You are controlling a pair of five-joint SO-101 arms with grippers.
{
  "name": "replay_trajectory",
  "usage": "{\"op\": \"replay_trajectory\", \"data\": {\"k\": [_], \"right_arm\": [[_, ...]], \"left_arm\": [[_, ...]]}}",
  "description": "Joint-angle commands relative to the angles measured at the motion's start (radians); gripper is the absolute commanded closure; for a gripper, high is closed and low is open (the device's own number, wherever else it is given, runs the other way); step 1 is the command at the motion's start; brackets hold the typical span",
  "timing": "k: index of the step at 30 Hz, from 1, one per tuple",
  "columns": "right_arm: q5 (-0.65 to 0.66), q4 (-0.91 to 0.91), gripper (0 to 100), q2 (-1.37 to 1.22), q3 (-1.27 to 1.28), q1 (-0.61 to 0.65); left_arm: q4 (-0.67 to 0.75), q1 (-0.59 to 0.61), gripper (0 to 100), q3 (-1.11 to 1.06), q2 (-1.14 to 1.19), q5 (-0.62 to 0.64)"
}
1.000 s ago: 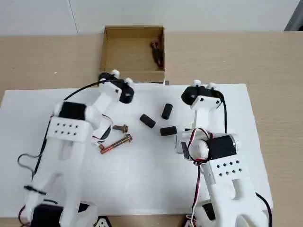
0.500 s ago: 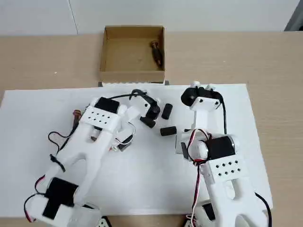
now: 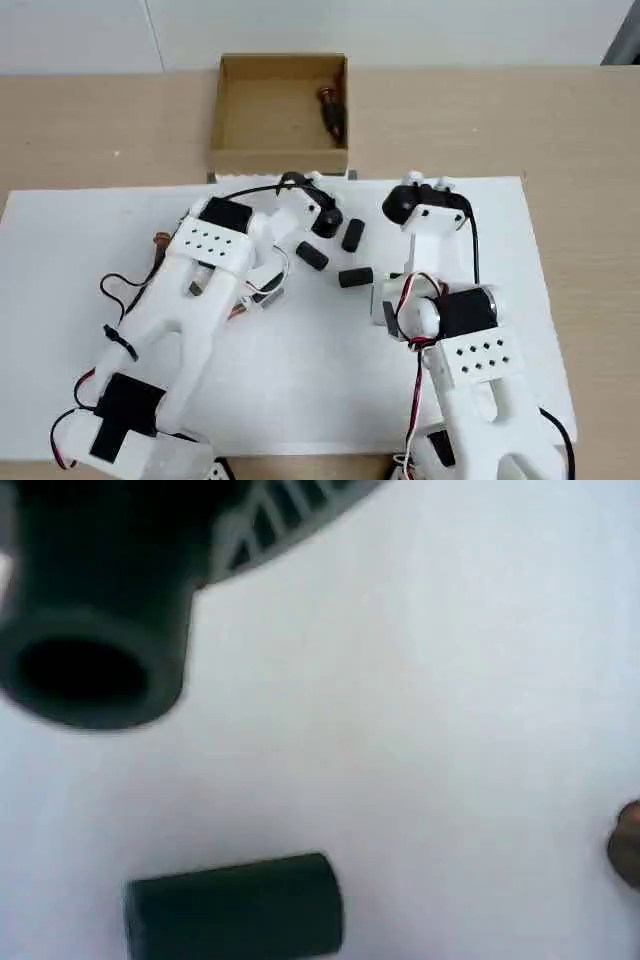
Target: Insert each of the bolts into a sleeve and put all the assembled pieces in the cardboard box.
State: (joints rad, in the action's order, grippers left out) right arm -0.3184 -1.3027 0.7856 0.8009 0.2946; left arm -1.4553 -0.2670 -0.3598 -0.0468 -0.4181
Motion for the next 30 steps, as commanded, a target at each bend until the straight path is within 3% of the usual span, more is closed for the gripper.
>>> {"op": "replay_trajectory", "data": {"k": [1, 30], "right_arm": [[0.011, 0.015, 99.6, 0.024, -0.003, 0.001], [0.011, 0.024, 99.6, 0.022, -0.003, 0.001]], "left_arm": [[0.015, -0.006, 90, 0.035, 0.002, -0.028], [0.144, 0.052, 90, 0.002, 0.12, -0.083]]}}
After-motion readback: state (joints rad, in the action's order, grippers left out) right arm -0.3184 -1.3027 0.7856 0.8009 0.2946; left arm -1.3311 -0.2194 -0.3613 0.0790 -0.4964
